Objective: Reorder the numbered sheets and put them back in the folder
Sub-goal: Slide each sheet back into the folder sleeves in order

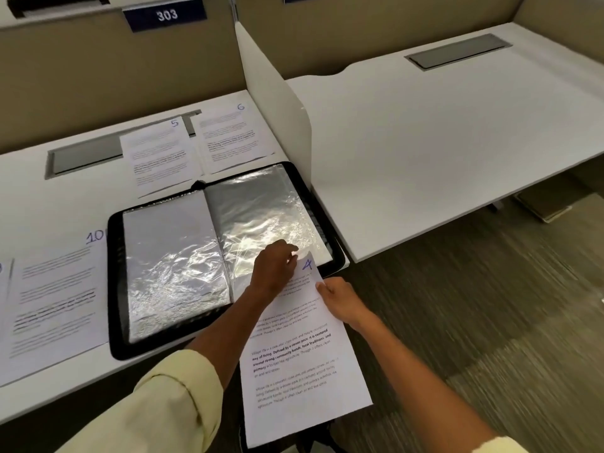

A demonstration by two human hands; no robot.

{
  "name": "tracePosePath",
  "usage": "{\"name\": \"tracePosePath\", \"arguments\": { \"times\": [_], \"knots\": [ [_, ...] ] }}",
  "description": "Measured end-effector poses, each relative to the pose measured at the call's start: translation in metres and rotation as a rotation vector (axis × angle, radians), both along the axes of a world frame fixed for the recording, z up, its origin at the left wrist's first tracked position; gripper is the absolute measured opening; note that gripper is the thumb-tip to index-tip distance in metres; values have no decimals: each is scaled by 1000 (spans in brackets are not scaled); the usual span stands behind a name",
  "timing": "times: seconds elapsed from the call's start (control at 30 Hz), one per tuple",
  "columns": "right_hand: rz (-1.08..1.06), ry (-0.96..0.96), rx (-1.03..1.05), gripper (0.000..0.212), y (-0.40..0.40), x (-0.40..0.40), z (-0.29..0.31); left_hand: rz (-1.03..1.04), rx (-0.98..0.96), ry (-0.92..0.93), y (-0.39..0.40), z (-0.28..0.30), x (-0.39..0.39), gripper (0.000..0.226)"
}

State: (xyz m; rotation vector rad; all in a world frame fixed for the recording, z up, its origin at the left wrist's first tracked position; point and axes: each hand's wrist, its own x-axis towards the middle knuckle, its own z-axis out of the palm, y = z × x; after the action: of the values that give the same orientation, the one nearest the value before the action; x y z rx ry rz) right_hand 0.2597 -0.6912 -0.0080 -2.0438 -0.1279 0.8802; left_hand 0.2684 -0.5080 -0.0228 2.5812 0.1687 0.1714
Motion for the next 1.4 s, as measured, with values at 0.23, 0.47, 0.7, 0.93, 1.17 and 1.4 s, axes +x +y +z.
{"name": "tracePosePath", "arguments": {
  "times": [0.23, 0.47, 0.7, 0.93, 1.17, 1.4],
  "knots": [
    [20, -28, -25, 36, 1, 3, -2, -88, 32, -2, -10, 4, 7, 14],
    [25, -61, -51, 43, 7, 22, -5, -109, 9, -40, -8, -1, 3, 12],
    [-109, -2, -5, 40, 2, 25, -26, -90, -54, -31, 11, -13, -16, 27],
    [-251, 100, 118, 32, 0, 15, -36, 68, 39, -33, 73, -28, -60, 20],
    [-298, 152, 165, 33, -17, -9, -37, 73, 15, -3, 92, -35, -86, 18],
    [-336, 386, 315, 43, -56, -49, -49, 67, -43, -6, 92, -39, -90, 22]
  ]
}}
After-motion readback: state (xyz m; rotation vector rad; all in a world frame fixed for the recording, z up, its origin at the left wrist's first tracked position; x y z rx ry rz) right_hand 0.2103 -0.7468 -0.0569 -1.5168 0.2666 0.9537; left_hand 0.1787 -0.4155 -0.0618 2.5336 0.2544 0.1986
